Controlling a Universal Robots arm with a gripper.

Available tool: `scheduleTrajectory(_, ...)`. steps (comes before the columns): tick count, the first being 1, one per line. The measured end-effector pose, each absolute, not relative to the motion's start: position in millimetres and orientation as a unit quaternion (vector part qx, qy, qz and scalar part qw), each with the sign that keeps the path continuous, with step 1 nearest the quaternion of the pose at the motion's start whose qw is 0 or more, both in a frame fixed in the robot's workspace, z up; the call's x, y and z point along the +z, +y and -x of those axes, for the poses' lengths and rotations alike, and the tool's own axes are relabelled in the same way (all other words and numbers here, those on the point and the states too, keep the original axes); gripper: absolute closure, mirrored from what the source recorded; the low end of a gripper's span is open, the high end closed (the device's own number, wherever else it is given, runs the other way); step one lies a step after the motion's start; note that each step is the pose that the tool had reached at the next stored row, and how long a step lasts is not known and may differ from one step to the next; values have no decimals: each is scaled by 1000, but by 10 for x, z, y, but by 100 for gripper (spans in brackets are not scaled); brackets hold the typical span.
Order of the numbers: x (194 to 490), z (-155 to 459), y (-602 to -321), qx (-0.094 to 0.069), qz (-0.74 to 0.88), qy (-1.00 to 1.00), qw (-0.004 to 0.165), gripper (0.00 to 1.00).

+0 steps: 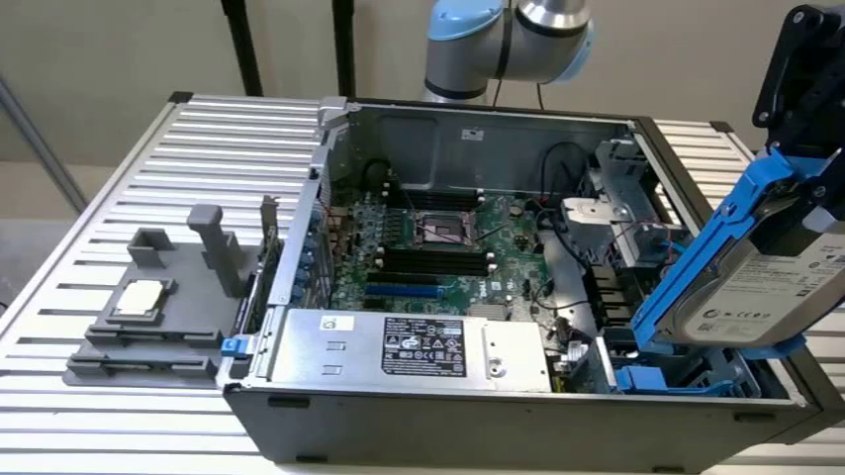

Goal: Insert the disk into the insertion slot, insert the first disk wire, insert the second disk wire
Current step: 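Insert the disk into the insertion slot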

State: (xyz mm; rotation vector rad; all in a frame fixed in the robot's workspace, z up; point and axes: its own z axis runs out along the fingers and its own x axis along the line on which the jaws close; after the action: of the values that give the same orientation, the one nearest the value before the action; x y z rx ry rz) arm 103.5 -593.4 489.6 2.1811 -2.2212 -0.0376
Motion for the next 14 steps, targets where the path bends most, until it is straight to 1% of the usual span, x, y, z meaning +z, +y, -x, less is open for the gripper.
scheduleTrajectory(14, 4896, -1035, -5934, -12, -701, -713, 14, 68)
